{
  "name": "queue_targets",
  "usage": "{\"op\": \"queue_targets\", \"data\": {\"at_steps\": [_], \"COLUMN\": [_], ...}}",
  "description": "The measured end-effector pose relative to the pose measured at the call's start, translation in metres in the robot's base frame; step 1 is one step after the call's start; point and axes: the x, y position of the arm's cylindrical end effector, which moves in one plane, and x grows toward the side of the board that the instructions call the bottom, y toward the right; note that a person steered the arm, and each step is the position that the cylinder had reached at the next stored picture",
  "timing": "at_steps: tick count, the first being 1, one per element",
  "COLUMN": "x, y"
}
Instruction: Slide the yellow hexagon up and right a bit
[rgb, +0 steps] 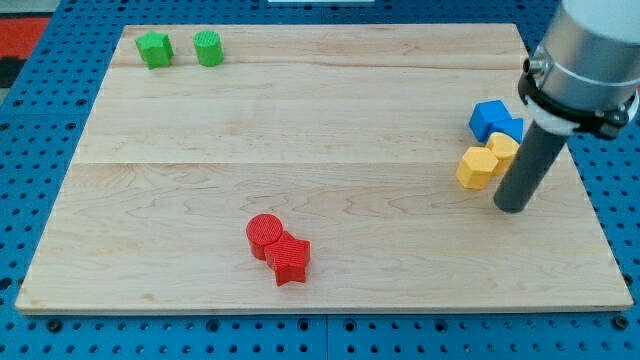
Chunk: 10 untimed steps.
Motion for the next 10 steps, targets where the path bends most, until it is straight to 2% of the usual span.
{"op": "queue_targets", "data": {"at_steps": [1, 2, 3, 4, 5, 7, 9, 10], "x": [-0.037, -0.049, -0.050, -0.017, -0.001, -0.043, -0.046, -0.056], "y": [0.000, 0.000, 0.000, -0.005, -0.018, -0.041, -0.043, -0.078]}}
